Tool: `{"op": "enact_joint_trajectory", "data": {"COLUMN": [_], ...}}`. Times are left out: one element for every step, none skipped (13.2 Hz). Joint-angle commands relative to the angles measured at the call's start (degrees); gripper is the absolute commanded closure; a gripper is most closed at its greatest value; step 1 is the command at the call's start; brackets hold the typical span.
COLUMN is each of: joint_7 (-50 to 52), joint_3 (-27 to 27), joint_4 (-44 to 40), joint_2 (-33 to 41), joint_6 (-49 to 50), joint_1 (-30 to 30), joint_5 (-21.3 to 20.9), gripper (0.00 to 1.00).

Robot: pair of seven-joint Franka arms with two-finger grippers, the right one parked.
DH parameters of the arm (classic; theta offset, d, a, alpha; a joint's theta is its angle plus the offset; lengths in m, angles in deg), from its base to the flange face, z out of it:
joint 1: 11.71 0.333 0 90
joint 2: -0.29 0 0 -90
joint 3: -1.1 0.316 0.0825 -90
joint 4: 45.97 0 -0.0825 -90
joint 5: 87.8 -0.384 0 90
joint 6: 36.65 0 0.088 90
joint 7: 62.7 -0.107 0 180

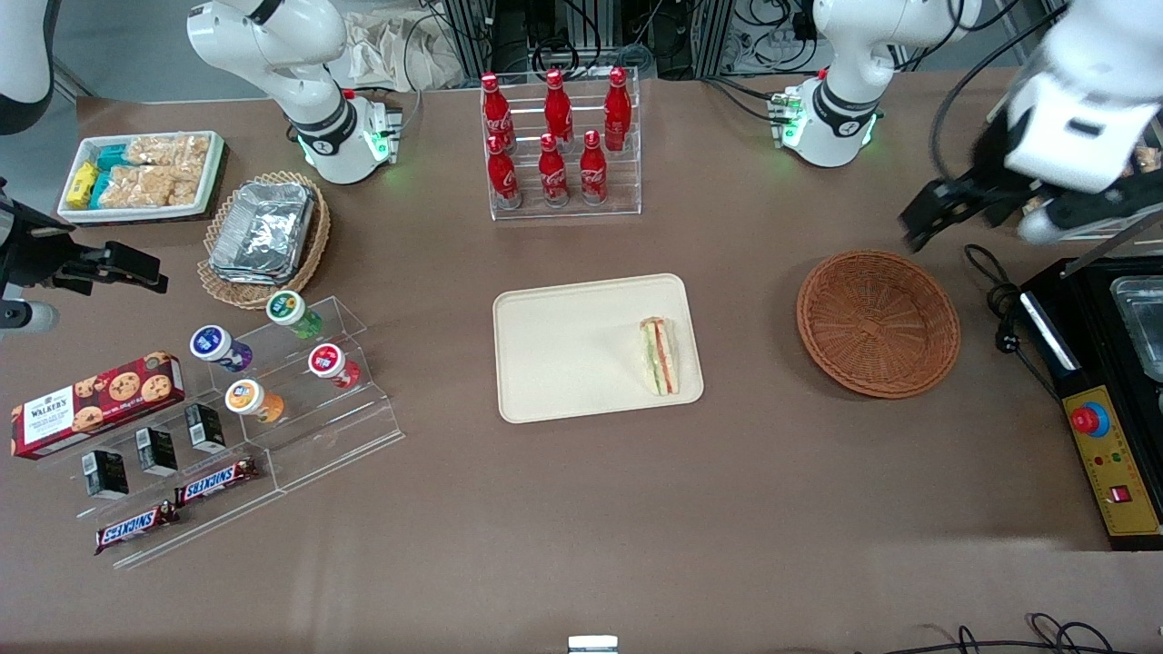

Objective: Place sandwich from basket to tray

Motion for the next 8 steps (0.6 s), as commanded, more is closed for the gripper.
{"op": "enact_joint_trajectory", "data": {"joint_7": [-17.5,-20.8,-22.1,-23.4,-24.8,-26.1,-26.8,-26.9], "joint_3": [3.2,3.2,3.4,3.3,3.3,3.4,3.4,3.4], "joint_4": [6.7,6.6,6.1,5.2,3.8,3.0,2.9,2.5], "joint_2": [4.7,4.2,3.0,1.8,0.2,-1.1,-1.4,-2.0], "joint_6": [0.1,0.1,0.1,0.1,0.1,0.1,0.1,0.1], "joint_1": [1.6,2.5,3.3,3.8,3.8,3.8,3.9,3.8], "joint_5": [-0.3,-0.5,-0.5,-0.5,-0.5,-0.5,-0.4,-0.4], "gripper": [0.0,0.0,0.0,0.0,0.0,0.0,0.0,0.0]}}
